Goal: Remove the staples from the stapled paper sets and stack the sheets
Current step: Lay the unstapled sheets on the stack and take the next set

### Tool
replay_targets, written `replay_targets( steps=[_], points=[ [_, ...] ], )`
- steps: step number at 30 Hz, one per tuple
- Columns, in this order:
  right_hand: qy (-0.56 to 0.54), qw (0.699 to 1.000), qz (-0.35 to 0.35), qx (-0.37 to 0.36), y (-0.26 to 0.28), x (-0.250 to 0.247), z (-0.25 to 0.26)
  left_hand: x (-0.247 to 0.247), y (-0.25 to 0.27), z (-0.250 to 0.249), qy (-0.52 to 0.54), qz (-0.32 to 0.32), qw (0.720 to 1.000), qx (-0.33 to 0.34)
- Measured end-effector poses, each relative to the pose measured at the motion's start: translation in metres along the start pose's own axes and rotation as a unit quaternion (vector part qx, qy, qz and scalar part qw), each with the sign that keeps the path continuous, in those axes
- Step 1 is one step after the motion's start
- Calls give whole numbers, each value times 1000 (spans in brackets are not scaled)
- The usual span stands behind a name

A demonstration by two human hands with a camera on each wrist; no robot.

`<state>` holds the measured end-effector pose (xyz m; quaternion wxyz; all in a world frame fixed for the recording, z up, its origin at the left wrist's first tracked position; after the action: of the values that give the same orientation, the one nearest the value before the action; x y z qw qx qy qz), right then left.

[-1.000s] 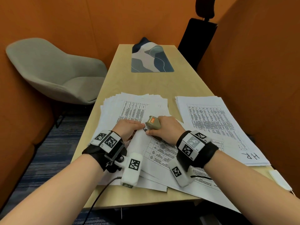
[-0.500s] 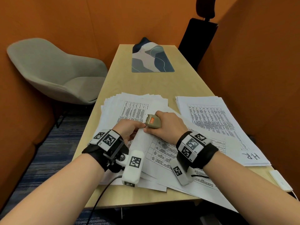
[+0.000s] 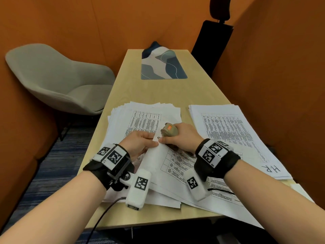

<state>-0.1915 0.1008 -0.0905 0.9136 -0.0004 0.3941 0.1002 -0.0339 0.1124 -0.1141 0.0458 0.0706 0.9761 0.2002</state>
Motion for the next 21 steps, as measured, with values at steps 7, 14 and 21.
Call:
replay_targets(
  steps=[7, 14, 21],
  points=[
    [-172, 968, 143, 109, -4, -4, -6, -2, 2, -3, -95, -66, 991, 59],
    [-115, 987, 20, 110, 32, -66, -32, 0, 6, -8, -137, -74, 981, 119],
    [-10, 921, -225, 319, 129, -194, -160, -7, -4, -2, -161, -53, 971, 166]
  ],
)
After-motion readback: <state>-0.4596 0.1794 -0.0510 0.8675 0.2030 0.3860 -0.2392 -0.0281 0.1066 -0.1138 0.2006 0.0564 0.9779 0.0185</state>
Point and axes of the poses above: each hand's wrist, its own y-axis away from the middle knuckle, its own x-axis out of the palm, z = x × y, the point moved 3 cm from there along -y, towards the middle knuckle, and after that the axes turned 1 degree about -z, right-handed, at the moved point
